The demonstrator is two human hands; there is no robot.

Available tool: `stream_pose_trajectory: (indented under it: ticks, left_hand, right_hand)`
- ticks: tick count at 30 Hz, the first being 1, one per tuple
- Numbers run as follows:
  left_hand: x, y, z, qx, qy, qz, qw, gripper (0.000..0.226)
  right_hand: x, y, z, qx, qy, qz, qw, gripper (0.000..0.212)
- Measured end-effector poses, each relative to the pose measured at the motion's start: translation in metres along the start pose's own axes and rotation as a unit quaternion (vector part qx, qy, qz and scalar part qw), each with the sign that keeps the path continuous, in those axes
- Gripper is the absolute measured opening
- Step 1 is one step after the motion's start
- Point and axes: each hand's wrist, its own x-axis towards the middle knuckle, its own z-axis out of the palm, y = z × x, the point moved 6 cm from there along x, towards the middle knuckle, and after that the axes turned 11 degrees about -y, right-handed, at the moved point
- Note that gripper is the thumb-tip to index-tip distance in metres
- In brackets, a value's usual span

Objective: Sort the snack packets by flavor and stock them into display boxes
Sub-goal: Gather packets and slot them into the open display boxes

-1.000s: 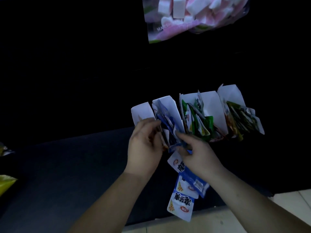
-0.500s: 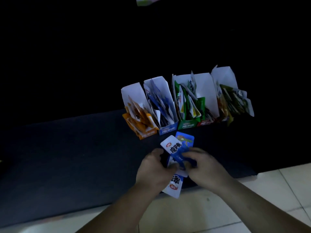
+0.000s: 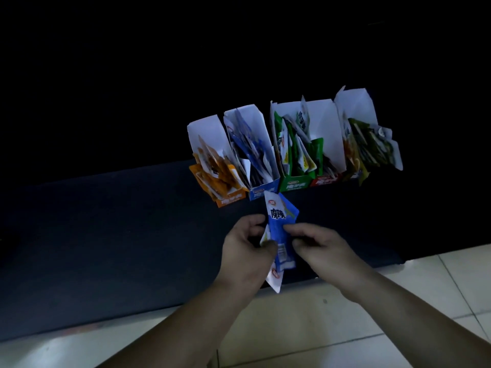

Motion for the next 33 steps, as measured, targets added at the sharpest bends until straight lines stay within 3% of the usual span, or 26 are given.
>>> stream_pose_trajectory:
  ticks: [2,5,12,17,22,26,29,33]
  left_hand:
    - [-0.015,0.013,-0.006,-0.004,-0.017,0.037,0.999,0.039]
    - [-0.038,0.04,-0.018,-0.016,-0.036,0.087,0.995,0.037]
    - [-0.064,0.116,-0.043,-0.045,0.005,0.205,0.978,0.031]
    - [-0.027,0.15,-0.056,-0.057,0.074,0.247,0.965,0.027]
    - [0.031,0.145,-0.05,-0.054,0.044,0.182,0.981,0.037]
    - [0.045,0.126,-0.051,-0.081,-0.04,0.162,0.983,0.049]
    - [0.04,0.116,-0.063,0.041,0.017,0.191,0.981,0.05]
    - [0.017,0.094,-0.07,0.112,0.073,0.226,0.965,0.035]
  right_hand:
    - [-0.006,-0.012,0.003,0.0,0.02,-0.026,0.999,0.028]
    - [-0.017,-0.036,0.019,-0.005,0.023,-0.07,0.997,0.032]
    - [-0.033,-0.112,0.028,0.047,0.1,-0.21,0.972,0.029]
    - [0.005,-0.155,0.017,0.078,0.035,-0.209,0.974,0.027]
    - [0.044,-0.159,0.015,0.089,-0.035,-0.15,0.984,0.032]
    - [0.041,-0.139,-0.001,-0.015,0.03,-0.165,0.986,0.033]
    - [0.032,-0.125,-0.01,-0.093,0.067,-0.183,0.976,0.037]
    - [0.019,-0.115,-0.009,-0.171,0.149,-0.216,0.95,0.014]
